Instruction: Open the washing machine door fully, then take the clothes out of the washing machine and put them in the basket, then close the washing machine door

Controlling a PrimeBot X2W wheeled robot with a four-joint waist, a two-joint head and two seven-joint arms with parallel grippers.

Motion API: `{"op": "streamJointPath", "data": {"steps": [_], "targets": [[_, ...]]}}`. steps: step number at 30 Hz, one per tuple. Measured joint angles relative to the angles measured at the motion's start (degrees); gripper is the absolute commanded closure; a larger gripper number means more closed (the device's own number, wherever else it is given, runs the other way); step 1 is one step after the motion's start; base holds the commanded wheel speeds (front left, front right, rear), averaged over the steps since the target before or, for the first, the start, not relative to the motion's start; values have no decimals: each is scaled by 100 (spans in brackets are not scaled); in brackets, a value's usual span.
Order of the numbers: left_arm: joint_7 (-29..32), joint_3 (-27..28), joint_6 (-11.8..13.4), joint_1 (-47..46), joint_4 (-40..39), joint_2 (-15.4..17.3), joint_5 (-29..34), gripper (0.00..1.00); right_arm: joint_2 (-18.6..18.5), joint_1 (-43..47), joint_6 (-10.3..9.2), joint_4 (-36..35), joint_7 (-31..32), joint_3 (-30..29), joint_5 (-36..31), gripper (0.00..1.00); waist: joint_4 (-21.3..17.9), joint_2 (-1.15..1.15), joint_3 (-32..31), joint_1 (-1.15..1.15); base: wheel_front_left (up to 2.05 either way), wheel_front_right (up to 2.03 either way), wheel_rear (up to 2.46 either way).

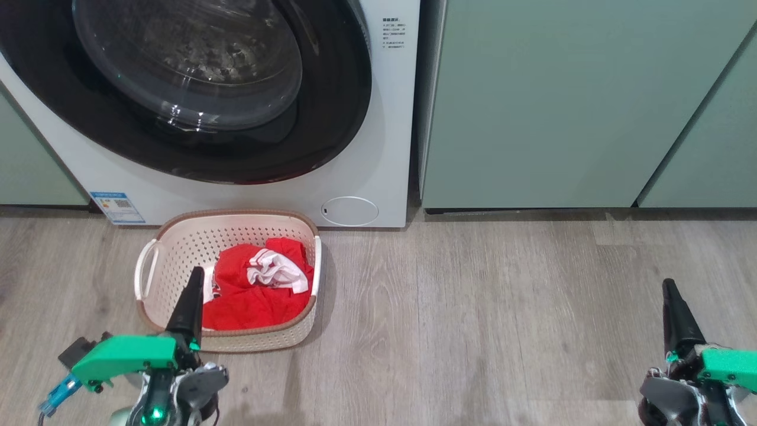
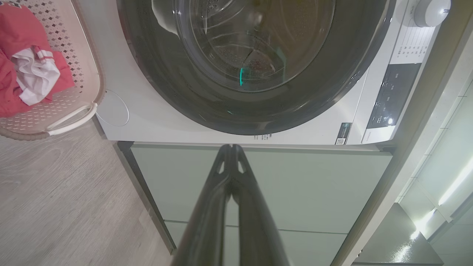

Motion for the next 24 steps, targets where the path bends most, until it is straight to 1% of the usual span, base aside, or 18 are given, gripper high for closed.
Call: {"op": "streamJointPath", "data": {"steps": [24], "targets": [[0, 0, 0, 1, 0, 0, 0, 100, 0, 0, 0, 0, 0, 0, 0, 100, 0, 0, 0, 0, 0, 0, 0]]}}
